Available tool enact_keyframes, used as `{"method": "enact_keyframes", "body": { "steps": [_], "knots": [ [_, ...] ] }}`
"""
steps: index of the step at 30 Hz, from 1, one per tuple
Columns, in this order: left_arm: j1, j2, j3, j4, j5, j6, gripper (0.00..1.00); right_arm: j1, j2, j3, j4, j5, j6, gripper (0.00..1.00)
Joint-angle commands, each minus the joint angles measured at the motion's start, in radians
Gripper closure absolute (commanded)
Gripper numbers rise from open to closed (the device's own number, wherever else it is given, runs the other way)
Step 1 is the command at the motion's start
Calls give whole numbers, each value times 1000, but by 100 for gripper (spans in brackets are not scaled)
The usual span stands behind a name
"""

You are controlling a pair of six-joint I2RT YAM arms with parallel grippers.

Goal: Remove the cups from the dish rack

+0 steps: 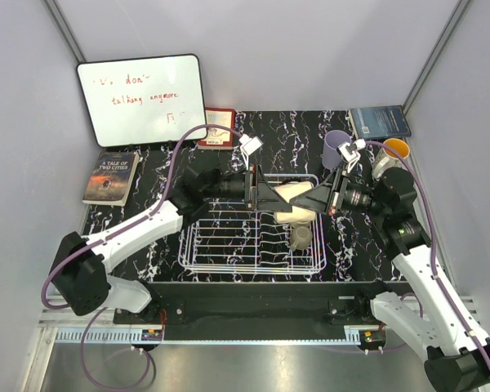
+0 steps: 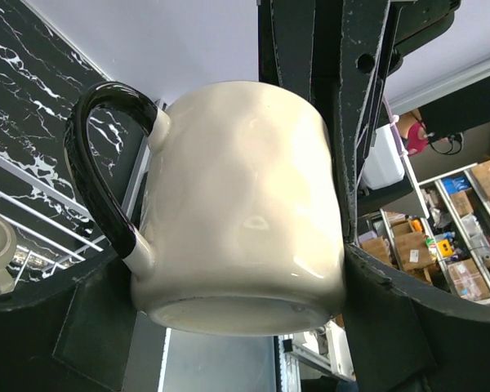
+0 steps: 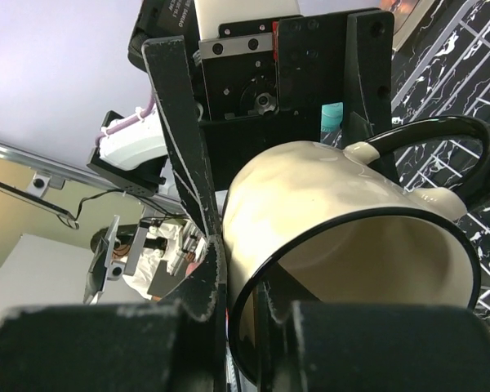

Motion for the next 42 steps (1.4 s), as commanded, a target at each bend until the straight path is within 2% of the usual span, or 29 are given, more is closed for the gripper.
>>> {"method": "enact_keyframes", "body": {
  "steps": [1,12,16,32,37,40,42],
  "knots": [
    [7,28,65,-240,-223,82,21,31,-6,58,-66,83,-94,100],
    [116,-16,6,-303,-248,93,20,31,-1,138,-185,193,-193,100],
    [143,-27,-19,-296,-229,82,16,31,9,150,-185,198,-192,100],
    [150,5,-83,-23,-61,-61,1,31,23,144,-184,181,-193,100],
    [151,-12,-79,-71,-100,-33,1,31,20,161,-196,213,-224,100],
    [159,-15,-82,-107,-128,-24,1,31,31,196,-268,289,-282,100],
    [165,-18,-80,-154,-168,-16,1,31,45,222,-381,363,-330,100]
  ]
}}
